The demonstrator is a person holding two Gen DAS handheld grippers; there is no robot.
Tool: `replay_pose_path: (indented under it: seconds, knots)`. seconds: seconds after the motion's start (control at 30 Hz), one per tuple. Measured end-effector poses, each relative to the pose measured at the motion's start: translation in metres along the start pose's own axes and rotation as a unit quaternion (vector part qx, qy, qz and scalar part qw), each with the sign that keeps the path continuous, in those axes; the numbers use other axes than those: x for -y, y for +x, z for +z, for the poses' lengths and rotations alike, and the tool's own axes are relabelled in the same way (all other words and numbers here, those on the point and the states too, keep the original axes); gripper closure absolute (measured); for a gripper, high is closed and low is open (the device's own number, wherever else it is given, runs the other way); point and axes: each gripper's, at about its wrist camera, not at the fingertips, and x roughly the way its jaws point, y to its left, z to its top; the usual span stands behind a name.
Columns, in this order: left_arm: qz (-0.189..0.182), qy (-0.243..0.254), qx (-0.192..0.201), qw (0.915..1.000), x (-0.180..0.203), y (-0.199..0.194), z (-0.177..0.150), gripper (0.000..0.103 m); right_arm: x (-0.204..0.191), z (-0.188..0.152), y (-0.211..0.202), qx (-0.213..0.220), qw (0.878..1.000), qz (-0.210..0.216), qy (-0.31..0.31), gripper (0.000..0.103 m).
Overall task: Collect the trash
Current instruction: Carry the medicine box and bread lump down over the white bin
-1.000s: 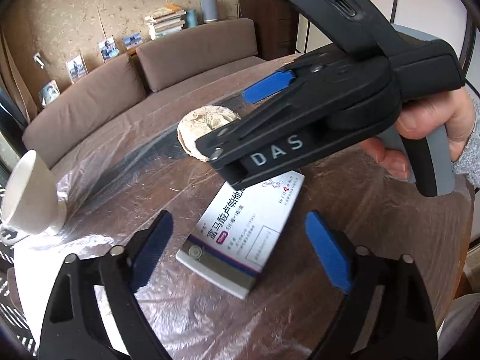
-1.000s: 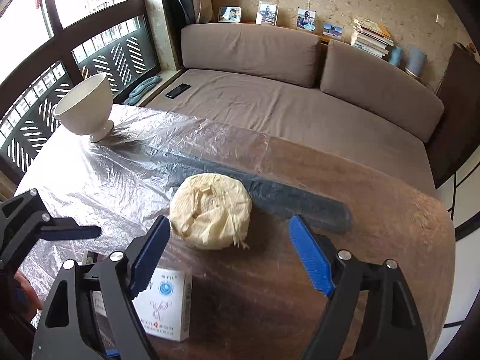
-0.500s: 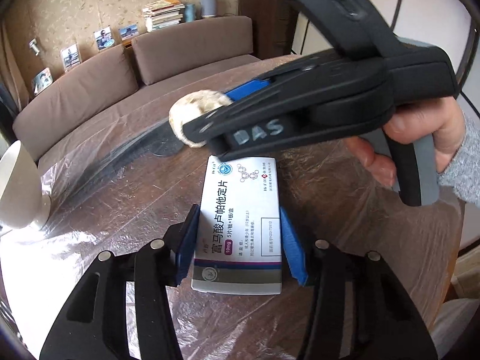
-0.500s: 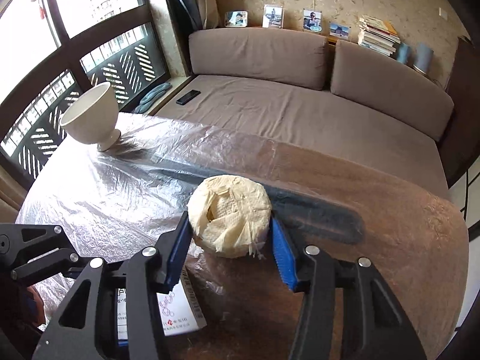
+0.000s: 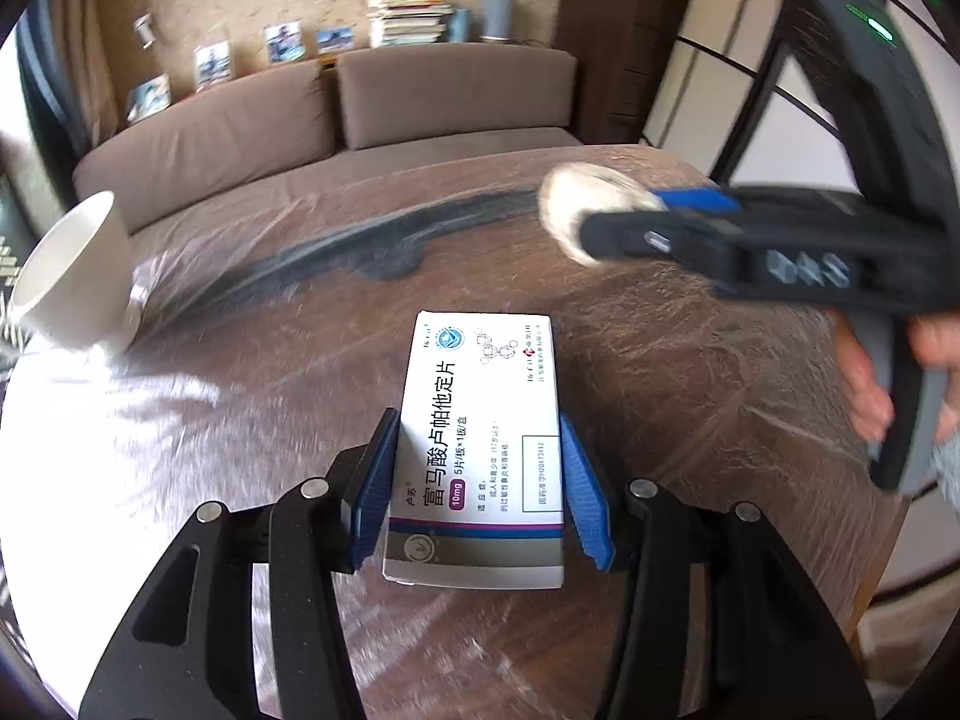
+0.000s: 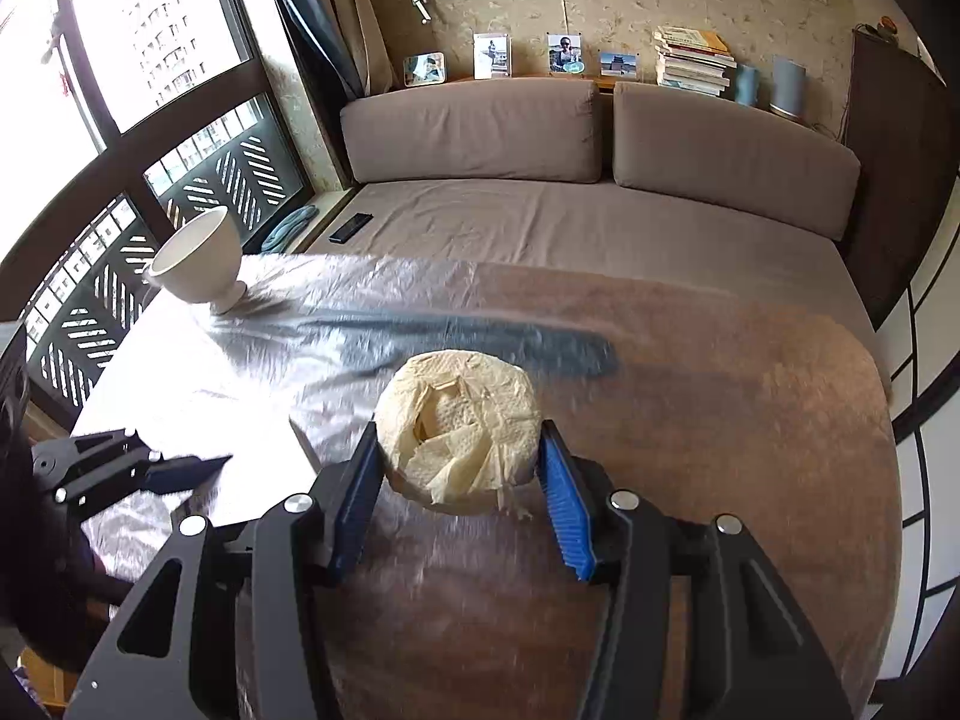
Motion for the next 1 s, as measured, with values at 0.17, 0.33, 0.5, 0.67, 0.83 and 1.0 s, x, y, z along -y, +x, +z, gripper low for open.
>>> replay_pose_path:
  seconds: [0.17,0.33,0.5,0.67,0.83,1.0]
  knots:
    - [0.017,-0.046,-0.002,0.9988,0.001,-0.008,-0.012,0.051,-0.001,-0.029,-0.016,-0.010,1.000,0.003,0.016,0.053]
    - [0.042,-0.060,-0.002,0.9973,0.014,-0.019,-0.026,0.051,-0.003,-0.056,-0.031,-0.018,0.999,0.007,0.029,0.053]
    - [0.053,-0.082,-0.001,0.9952,0.019,-0.028,-0.039,0.051,-0.010,-0.077,-0.046,-0.024,0.999,0.013,0.035,0.053]
    - [0.058,-0.110,-0.002,0.9923,0.022,-0.040,-0.058,0.051,-0.018,-0.097,-0.062,-0.027,0.999,0.018,0.029,0.053]
    - [0.072,-0.127,-0.001,0.9892,0.029,-0.054,-0.080,0.051,-0.021,-0.115,-0.077,-0.029,0.999,0.028,0.023,0.053]
    - [0.081,-0.138,0.004,0.9871,0.037,-0.072,-0.099,0.051,-0.029,-0.133,-0.092,-0.030,0.999,0.039,0.016,0.053]
